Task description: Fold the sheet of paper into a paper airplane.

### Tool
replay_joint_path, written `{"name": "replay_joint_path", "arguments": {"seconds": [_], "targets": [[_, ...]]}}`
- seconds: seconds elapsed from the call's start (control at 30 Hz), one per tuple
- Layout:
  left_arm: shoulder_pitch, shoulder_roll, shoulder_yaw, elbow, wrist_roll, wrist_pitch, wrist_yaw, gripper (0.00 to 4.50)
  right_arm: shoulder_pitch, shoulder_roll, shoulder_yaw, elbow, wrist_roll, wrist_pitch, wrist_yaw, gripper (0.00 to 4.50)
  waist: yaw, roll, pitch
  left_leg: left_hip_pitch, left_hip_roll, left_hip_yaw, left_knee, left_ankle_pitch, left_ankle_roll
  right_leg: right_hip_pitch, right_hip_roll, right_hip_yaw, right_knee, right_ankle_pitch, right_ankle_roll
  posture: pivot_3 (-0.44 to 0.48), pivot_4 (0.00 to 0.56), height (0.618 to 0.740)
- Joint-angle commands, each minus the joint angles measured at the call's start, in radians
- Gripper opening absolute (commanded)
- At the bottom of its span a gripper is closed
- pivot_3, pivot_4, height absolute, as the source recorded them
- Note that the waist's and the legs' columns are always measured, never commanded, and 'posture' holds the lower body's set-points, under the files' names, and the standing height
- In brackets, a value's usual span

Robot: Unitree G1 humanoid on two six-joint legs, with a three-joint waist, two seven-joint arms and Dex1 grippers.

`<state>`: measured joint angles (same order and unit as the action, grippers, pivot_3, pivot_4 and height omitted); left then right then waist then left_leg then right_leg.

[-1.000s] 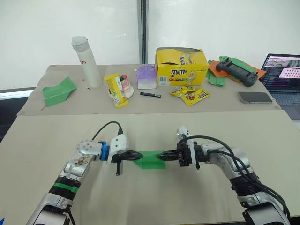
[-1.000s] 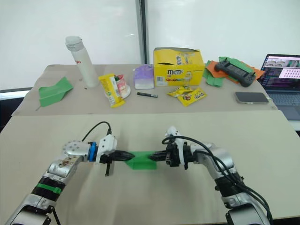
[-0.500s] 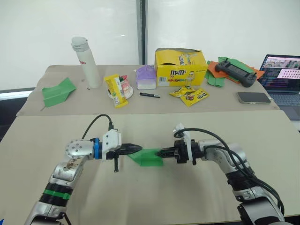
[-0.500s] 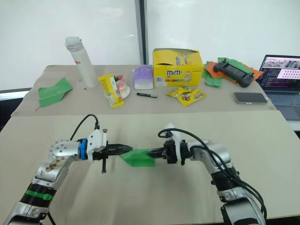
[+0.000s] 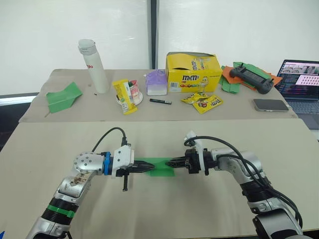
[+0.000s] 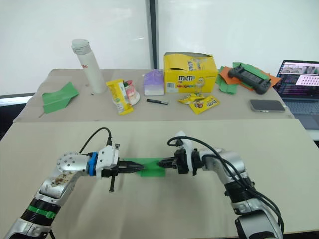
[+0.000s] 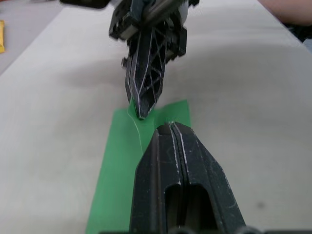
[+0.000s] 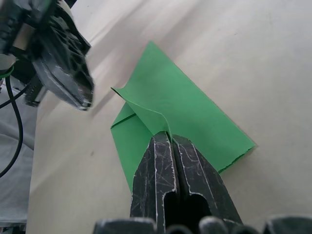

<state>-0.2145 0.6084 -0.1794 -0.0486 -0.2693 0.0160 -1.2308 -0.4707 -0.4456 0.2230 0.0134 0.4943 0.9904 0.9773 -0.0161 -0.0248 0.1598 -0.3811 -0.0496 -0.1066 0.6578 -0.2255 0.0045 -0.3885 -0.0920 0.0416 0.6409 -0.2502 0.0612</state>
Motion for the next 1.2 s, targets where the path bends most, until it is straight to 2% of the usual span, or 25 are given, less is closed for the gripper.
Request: {"name": "replay_joint_path", "arguments": {"seconds": [0.03,0.5,0.7,1.0,1.2], "targets": [[-0.021,-0.008,0.001,0.032,0.017,-0.035,0.014,0.00,0.034,-0.013,0.015,0.050,-0.023,0.039,-0.040,0.02,0.000,0.000,0.000,0.000,0.000,0.000,0.000,0.000,0.000,0.000,0.000,0.000,0.000,0.000,0.001,0.000,0.150,0.740],[-0.041,-0.058,-0.016,0.141,0.062,-0.073,0.043,0.00,0.048,-0.023,0.014,0.028,-0.019,0.045,-0.042,0.02,0.003,0.000,0.000,-0.002,0.000,0.000,0.000,0.000,0.000,0.000,-0.001,0.000,-0.001,-0.001,0.001,0.000,0.150,0.740],[-0.049,-0.093,0.012,0.036,-0.053,-0.030,0.020,0.00,0.052,-0.027,0.013,0.022,-0.019,0.047,-0.047,0.02,0.005,0.000,0.000,-0.003,-0.001,-0.001,0.000,0.000,0.000,0.000,-0.002,0.000,-0.001,-0.001,0.001,0.000,0.150,0.740],[-0.085,-0.077,-0.051,0.112,0.049,-0.056,0.019,0.00,0.049,-0.024,0.019,0.020,-0.017,0.045,-0.048,0.02,0.004,0.000,0.000,-0.004,-0.001,-0.001,-0.001,0.000,0.000,0.000,-0.001,0.000,-0.001,-0.001,0.003,0.000,0.150,0.740],[-0.106,-0.108,-0.051,0.104,0.014,-0.062,0.001,0.00,0.052,-0.028,0.014,0.017,-0.016,0.047,-0.051,0.02,0.004,0.000,0.000,-0.004,-0.001,-0.001,-0.001,0.000,0.000,0.000,-0.002,0.000,-0.002,-0.003,0.006,0.000,0.150,0.740]]}}
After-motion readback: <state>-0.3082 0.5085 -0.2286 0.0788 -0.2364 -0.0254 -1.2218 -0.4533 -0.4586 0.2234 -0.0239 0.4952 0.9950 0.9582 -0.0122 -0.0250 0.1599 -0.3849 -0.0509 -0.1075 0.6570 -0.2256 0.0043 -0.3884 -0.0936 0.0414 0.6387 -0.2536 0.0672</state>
